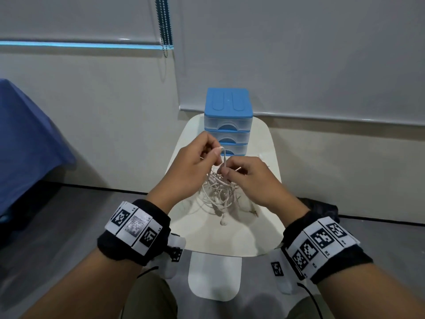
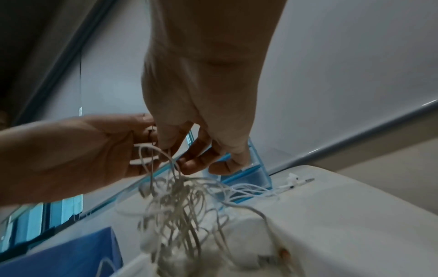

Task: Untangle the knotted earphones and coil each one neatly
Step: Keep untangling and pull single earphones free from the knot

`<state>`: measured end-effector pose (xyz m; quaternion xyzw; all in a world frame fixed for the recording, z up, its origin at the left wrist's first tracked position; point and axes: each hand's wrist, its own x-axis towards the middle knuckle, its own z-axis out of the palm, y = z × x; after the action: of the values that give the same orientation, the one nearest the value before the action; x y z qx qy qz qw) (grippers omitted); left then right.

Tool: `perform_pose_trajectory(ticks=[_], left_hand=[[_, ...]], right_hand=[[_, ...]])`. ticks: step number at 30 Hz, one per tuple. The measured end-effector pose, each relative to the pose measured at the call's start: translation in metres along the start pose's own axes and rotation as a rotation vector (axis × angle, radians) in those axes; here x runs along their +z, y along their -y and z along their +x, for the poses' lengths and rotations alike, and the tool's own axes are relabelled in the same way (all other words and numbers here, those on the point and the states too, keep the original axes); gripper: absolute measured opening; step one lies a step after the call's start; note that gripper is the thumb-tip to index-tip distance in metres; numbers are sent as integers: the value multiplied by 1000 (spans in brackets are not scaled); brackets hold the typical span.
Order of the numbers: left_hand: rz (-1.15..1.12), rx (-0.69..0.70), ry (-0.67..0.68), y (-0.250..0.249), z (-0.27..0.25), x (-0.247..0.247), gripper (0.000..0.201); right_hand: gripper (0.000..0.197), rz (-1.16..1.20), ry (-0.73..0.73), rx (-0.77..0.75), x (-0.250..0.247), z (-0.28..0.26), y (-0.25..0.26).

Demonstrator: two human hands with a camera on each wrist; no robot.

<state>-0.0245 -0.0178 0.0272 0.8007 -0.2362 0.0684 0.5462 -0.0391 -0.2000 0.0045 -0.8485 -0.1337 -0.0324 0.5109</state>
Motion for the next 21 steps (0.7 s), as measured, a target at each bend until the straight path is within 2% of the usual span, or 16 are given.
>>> perform_pose_trajectory(ticks=[4,6,9,11,14,18,21], left_hand=[[-110,-23,61,10,3,-4,12],[-82,-81,242,18,2,-6,22],[142,-87,495,33,0,-3,27],[205,-99,510,34,-1,-1,20],[212,-116,459,29,0,-2,14],[207,-113,420,29,-3,-6,19],[140,-164,462,29,-7,-11,28]], right_hand=[[22,102,-54,25,-9,5,24],[22,164,-88,34,-16,8,44],[25,240,-102,-9,-26,12,75],[24,219,-140,-52,-32,15,89],[20,14,-269,-144,-41,18,97],[14,-188,-610,-281,-59,17,99],[15,-245,-674,-260,-72,15,92]])
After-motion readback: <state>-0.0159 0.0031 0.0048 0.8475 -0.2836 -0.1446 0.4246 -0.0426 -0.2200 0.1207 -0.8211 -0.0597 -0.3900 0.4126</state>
